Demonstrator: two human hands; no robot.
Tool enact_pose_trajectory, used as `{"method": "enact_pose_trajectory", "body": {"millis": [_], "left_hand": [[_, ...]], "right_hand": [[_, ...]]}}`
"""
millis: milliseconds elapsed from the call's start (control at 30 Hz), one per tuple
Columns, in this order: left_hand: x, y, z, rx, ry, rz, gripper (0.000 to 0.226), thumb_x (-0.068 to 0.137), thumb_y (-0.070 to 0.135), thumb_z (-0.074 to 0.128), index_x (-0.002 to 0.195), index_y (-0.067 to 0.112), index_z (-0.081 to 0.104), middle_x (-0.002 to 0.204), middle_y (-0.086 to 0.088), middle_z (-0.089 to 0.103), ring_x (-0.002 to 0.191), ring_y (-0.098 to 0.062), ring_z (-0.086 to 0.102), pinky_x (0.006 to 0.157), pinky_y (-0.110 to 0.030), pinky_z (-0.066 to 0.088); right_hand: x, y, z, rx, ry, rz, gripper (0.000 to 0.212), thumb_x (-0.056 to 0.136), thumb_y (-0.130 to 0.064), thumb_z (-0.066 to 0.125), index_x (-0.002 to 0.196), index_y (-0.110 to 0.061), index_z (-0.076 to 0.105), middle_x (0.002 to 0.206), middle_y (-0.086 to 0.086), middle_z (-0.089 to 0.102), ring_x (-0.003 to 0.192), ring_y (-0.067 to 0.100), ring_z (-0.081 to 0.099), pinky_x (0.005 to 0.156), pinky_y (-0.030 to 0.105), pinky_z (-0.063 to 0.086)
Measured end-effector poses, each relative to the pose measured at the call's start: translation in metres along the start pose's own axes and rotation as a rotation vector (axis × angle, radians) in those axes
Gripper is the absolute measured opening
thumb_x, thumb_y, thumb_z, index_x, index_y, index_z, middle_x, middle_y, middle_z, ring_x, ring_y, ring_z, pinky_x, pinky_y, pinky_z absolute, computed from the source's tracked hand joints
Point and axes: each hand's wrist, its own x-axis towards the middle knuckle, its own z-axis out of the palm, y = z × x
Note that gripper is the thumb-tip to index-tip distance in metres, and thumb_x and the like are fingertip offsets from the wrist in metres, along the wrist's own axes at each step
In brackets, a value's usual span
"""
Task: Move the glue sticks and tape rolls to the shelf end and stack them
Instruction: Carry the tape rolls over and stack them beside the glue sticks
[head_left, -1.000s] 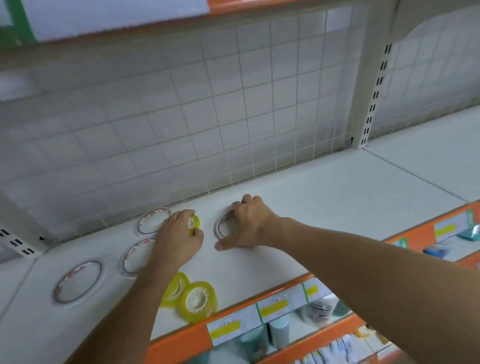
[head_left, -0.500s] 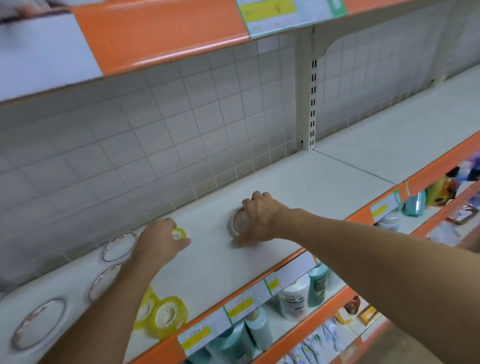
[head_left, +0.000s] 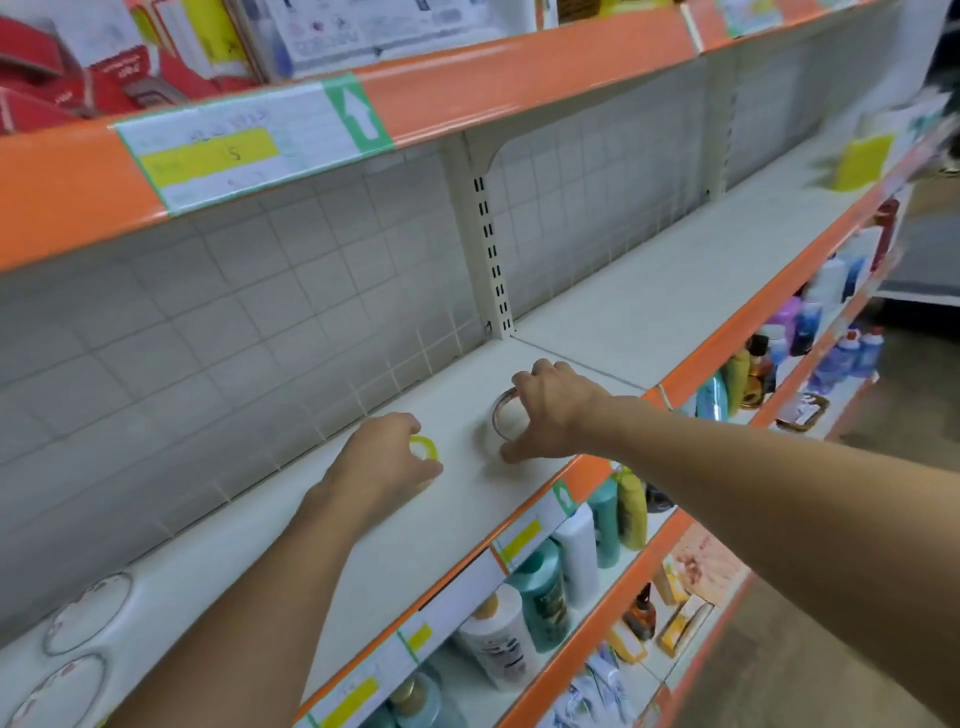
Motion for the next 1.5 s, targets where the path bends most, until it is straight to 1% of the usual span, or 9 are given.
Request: {"method": "enact_pose_trajectory", "body": {"millis": [100,167,433,600,733,833,933,1300,1500], "left_hand": [[0.024,0.043,0.001,0.019,-0.006,0.076,0.063,0.080,0.041,0.075,0.134,0.015,0.054,0.134,-0.002,0.057,0.121,-0.021,0.053,0.094,-0.028,0.041],[0.037,0.072,0.004,0.019,-0.006,0.112,0.064,0.080,0.042,0.075,0.134,0.015,0.054,0.136,-0.002,0.056,0.124,-0.021,0.051,0.096,-0.028,0.040],[0.082,0.190,0.021,0.006,0.006,0.253,0.062,0.079,0.043,0.074,0.132,0.017,0.056,0.131,-0.003,0.059,0.117,-0.021,0.055,0.088,-0.028,0.042],[0.109,0.258,0.033,0.016,-0.014,0.312,0.062,0.079,0.043,0.074,0.132,0.017,0.056,0.131,-0.004,0.058,0.119,-0.023,0.053,0.089,-0.029,0.044],[0.125,0.315,0.047,0.026,-0.032,0.367,0.061,0.078,0.042,0.075,0.132,0.017,0.057,0.131,-0.005,0.059,0.118,-0.024,0.055,0.092,-0.031,0.047],[0.141,0.355,0.058,-0.001,-0.042,0.398,0.059,0.076,0.042,0.074,0.129,0.020,0.058,0.127,-0.004,0.060,0.112,-0.024,0.056,0.089,-0.033,0.049],[0.161,0.396,0.065,-0.014,-0.042,0.443,0.061,0.077,0.043,0.074,0.131,0.021,0.057,0.130,-0.002,0.060,0.115,-0.023,0.056,0.091,-0.033,0.048],[0.273,0.524,0.079,-0.033,-0.060,0.583,0.063,0.078,0.041,0.074,0.133,0.016,0.057,0.130,-0.006,0.061,0.116,-0.025,0.057,0.094,-0.036,0.049],[0.352,0.603,0.089,-0.050,-0.087,0.640,0.061,0.078,0.040,0.075,0.130,0.015,0.058,0.125,-0.007,0.061,0.111,-0.025,0.058,0.089,-0.034,0.049]], "right_hand": [[-0.005,0.040,-0.014,0.001,0.013,0.045,0.079,0.075,-0.064,0.071,0.128,-0.010,0.047,0.122,0.012,0.046,0.116,0.030,0.043,0.094,0.039,0.045],[-0.009,0.067,-0.023,0.001,0.023,0.075,0.079,0.075,-0.063,0.070,0.129,-0.010,0.047,0.121,0.011,0.046,0.116,0.030,0.043,0.095,0.039,0.045],[-0.015,0.168,-0.051,-0.037,0.068,0.167,0.080,0.075,-0.065,0.069,0.129,-0.011,0.046,0.123,0.012,0.047,0.117,0.030,0.045,0.094,0.040,0.046],[-0.021,0.231,-0.062,-0.048,0.082,0.234,0.082,0.075,-0.067,0.068,0.131,-0.011,0.045,0.123,0.012,0.047,0.116,0.030,0.045,0.089,0.039,0.044],[-0.031,0.287,-0.071,-0.022,0.108,0.293,0.084,0.075,-0.064,0.069,0.134,-0.009,0.044,0.127,0.013,0.046,0.121,0.032,0.044,0.098,0.041,0.043],[-0.035,0.329,-0.079,-0.010,0.121,0.323,0.081,0.075,-0.062,0.070,0.131,-0.009,0.045,0.125,0.013,0.046,0.119,0.032,0.044,0.096,0.041,0.044],[-0.033,0.370,-0.086,-0.004,0.124,0.357,0.078,0.075,-0.060,0.072,0.129,-0.010,0.045,0.123,0.013,0.045,0.117,0.032,0.044,0.096,0.042,0.046],[0.019,0.501,-0.124,0.000,0.193,0.445,0.085,0.076,-0.061,0.071,0.140,-0.013,0.040,0.131,0.011,0.045,0.122,0.029,0.042,0.100,0.041,0.043],[0.052,0.585,-0.146,0.027,0.223,0.510,0.082,0.075,-0.059,0.074,0.136,-0.013,0.042,0.128,0.011,0.045,0.120,0.030,0.043,0.099,0.040,0.042]]}}
